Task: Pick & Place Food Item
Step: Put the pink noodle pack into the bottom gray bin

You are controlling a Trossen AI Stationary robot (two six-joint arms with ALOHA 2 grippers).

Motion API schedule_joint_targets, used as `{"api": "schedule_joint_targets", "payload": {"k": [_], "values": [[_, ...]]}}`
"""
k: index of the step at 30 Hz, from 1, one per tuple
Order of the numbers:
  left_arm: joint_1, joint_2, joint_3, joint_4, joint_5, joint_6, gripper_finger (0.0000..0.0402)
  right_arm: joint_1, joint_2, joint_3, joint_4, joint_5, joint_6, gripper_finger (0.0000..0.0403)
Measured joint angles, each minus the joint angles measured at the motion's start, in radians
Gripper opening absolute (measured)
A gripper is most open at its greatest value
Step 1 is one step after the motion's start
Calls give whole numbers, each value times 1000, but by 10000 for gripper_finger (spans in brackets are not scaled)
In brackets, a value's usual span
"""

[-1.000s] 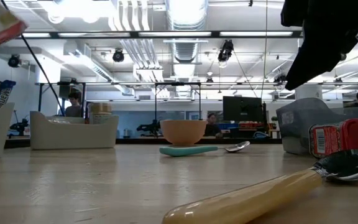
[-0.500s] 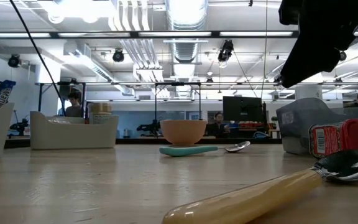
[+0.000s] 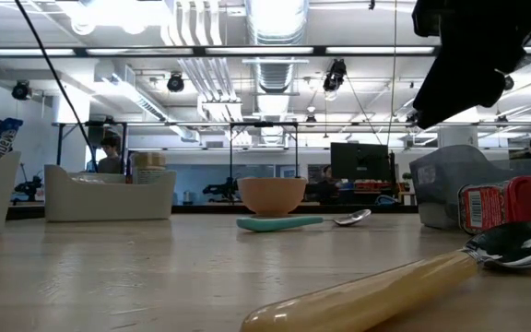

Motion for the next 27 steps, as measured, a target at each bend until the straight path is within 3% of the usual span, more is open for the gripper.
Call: {"api": "schedule_joint_targets", "payload": {"k": [6, 27], "values": [[0, 3, -61, 101, -24, 53, 0, 0, 0, 0, 8, 0, -2, 248], [0, 40, -134, 149, 47, 71, 0, 0, 0, 0, 27, 1, -3, 248]]}}
